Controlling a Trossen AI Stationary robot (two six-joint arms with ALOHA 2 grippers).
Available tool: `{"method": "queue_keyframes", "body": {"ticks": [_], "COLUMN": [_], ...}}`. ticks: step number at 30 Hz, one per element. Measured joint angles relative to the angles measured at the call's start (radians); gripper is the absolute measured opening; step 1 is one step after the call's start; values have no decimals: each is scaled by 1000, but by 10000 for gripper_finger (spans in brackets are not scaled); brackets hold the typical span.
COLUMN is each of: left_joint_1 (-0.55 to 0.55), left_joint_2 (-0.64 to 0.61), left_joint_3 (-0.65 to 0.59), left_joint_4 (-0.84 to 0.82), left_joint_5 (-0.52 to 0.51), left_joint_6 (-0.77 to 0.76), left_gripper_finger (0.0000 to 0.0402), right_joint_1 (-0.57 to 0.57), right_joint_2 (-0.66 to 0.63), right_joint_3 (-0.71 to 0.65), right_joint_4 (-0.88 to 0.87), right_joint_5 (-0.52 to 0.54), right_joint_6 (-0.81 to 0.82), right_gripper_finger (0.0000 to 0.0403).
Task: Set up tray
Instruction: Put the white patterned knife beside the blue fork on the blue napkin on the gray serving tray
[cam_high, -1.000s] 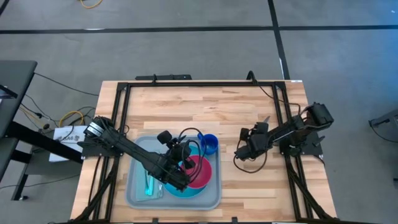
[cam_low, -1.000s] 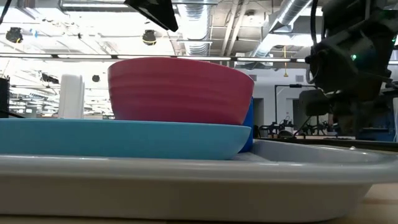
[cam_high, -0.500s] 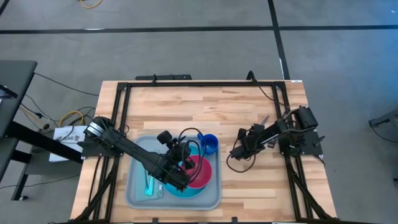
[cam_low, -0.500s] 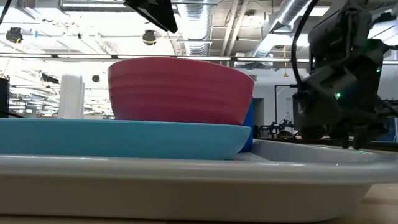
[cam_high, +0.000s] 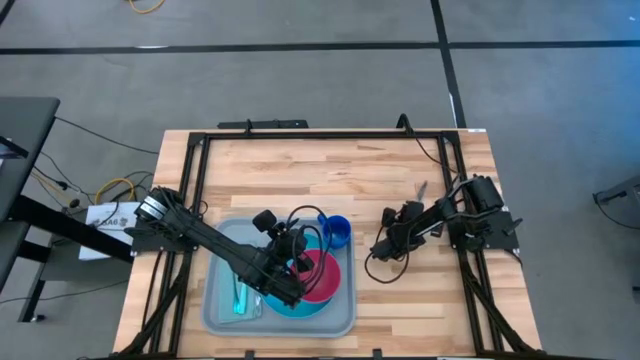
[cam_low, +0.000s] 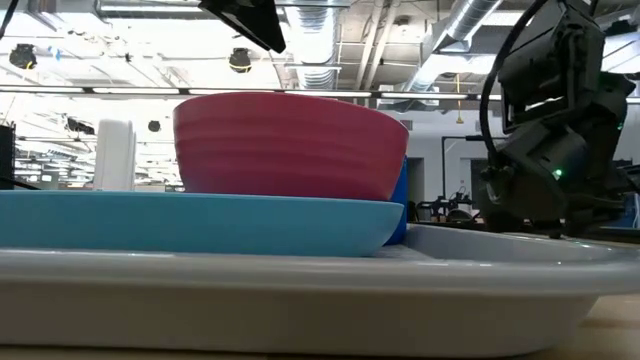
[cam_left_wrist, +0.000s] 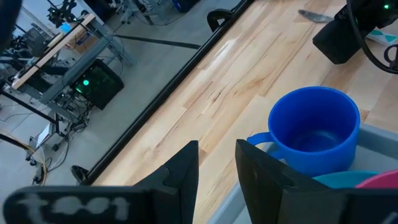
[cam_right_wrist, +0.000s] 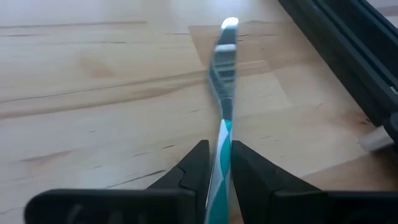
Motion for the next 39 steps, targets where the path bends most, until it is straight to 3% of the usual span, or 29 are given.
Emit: {"method": "queue_keyframes", "body": {"ticks": [7,16,22,28,39], "left_joint_1": [0,0,0,-18,-137], "left_joint_2": [0,-1,-1,-1,-3], "left_joint_3": [0,0,0,0,17], "left_joint_4": [0,0,0,-7,-53], "left_joint_5": [4,6,7,11,198], "left_joint_6": [0,0,8,21,56], "left_gripper_finger": [98,98,98,98,98], "right_joint_1": [0,92,193,282,439], "right_joint_2": [1,5,5,4,3], "right_joint_3": [-1,-5,28,124,430], "right_joint_4": [5,11,0,-113,-464], "right_joint_5": [21,41,66,101,267], "right_joint_6": [-4,-13,-2,0,-60], "right_gripper_finger": [18,31,17,27,26]}}
